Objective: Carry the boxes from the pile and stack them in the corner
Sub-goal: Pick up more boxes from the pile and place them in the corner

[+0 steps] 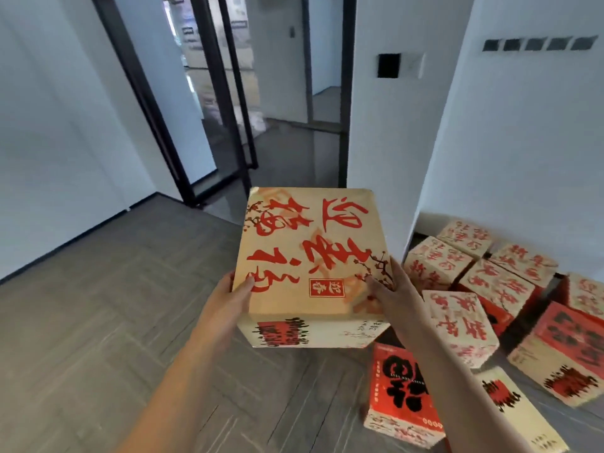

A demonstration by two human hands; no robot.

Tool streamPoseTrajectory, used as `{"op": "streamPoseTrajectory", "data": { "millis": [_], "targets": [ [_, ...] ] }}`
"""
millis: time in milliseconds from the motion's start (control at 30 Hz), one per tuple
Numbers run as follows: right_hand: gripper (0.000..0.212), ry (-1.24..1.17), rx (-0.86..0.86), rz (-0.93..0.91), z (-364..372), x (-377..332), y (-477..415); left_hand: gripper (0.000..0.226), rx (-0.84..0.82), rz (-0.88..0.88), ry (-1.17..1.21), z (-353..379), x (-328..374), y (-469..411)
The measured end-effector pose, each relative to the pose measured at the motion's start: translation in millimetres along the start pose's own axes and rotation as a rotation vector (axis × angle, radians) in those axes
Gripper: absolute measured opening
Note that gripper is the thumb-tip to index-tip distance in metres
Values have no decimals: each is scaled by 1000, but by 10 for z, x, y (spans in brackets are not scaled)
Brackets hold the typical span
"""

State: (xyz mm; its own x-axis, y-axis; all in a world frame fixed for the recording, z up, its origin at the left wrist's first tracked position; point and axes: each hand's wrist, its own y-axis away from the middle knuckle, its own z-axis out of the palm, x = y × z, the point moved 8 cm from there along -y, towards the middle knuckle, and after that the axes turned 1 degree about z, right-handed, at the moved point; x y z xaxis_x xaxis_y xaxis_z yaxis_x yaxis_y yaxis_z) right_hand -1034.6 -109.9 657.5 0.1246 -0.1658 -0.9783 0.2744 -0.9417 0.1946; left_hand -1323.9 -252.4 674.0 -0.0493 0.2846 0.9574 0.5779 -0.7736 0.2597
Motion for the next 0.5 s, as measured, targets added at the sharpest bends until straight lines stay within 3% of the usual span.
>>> {"op": "streamPoseTrajectory", "data": {
  "millis": [100, 267, 500],
  "targets": [
    [31, 55, -99, -16, 889, -157, -44, 32, 107, -29, 87, -818, -160, -28],
    [45, 116, -253, -24, 2595, -328, 14, 34, 282, -32, 243, -2313, -382, -21],
    [46, 182, -426, -60, 4865, -557, 280, 23, 464, 21, 301, -4391, -429, 58]
  ]
}}
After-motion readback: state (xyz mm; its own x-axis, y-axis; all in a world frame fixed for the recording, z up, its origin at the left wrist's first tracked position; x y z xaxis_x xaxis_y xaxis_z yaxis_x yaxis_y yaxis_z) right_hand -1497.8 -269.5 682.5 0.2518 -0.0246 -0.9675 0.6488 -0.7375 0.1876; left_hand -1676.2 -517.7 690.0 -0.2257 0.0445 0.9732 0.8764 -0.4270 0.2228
